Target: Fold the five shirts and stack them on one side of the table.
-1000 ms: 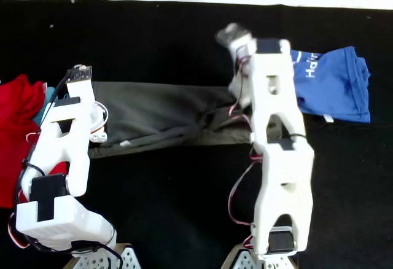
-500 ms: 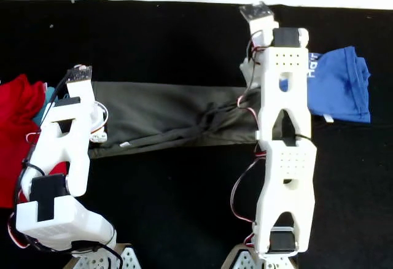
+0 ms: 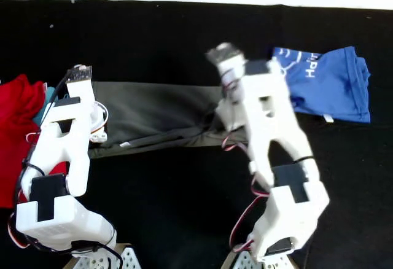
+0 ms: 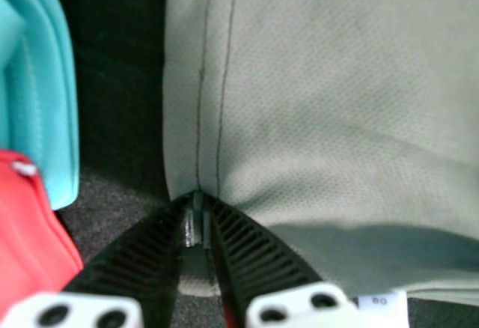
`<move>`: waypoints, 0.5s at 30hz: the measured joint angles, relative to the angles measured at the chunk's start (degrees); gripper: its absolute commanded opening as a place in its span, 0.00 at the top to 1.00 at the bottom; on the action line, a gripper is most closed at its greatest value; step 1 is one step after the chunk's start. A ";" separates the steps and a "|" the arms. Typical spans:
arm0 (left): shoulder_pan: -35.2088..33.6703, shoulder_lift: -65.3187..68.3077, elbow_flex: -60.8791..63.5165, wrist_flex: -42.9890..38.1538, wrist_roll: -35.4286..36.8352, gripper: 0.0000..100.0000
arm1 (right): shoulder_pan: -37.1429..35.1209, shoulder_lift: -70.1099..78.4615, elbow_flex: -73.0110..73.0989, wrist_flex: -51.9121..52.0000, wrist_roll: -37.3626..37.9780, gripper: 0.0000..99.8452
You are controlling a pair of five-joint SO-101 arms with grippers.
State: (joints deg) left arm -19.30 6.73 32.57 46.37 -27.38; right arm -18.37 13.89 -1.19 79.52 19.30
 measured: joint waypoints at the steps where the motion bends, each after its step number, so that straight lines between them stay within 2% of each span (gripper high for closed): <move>1: 0.00 0.00 0.00 0.00 0.00 0.99 | -0.79 0.88 0.00 -1.23 0.00 0.99; 7: 0.00 0.00 0.00 0.00 0.00 0.99 | -1.58 7.74 -4.75 -7.56 -4.48 0.99; 15: 0.00 0.00 0.00 0.00 0.00 0.99 | -2.37 21.45 -18.11 -8.00 -6.15 0.99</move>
State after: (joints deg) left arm -19.30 6.73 32.57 46.37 -27.38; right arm -20.75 35.34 -19.30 71.52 13.14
